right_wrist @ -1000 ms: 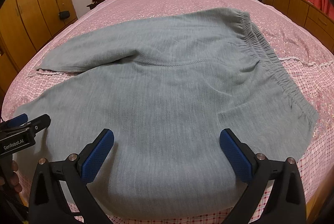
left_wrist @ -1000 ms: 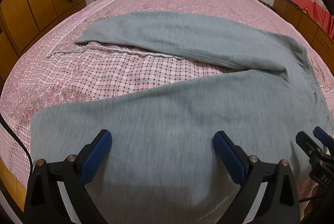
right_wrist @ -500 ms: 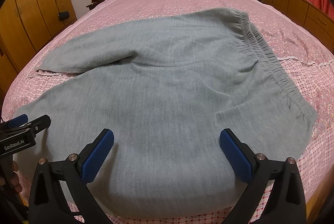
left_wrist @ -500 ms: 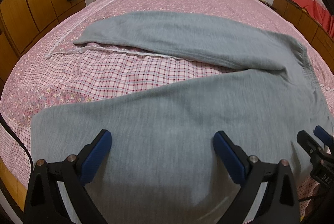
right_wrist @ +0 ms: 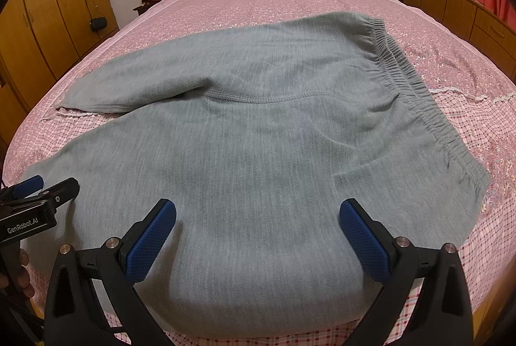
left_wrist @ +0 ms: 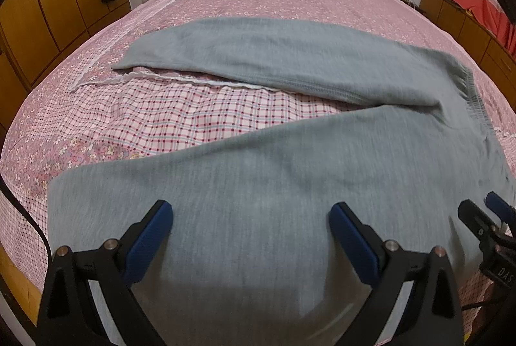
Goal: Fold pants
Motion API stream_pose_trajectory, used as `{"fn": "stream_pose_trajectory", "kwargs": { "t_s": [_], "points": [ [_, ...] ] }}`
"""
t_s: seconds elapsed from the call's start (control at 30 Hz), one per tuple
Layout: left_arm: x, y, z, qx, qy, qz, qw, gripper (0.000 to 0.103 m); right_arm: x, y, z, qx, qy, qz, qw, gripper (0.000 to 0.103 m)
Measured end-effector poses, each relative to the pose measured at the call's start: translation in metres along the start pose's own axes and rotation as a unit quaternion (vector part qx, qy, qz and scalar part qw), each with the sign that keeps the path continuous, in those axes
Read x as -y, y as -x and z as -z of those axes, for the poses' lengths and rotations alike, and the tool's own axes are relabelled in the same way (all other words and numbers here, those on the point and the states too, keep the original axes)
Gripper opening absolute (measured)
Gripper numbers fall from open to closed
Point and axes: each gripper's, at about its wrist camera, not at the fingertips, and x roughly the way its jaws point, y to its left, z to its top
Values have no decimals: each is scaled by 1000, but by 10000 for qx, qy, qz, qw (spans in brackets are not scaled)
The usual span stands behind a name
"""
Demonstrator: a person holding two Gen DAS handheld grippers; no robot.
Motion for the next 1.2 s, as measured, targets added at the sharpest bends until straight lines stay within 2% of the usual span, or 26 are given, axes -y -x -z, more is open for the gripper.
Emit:
{"fn": "stream_pose_trajectory", "kwargs": {
  "t_s": [1.2],
  "points": [
    [2,-1,-2,-50,-125,90,9999,101,-1,4,-3,-2,60,-55,10000,103]
  ]
}}
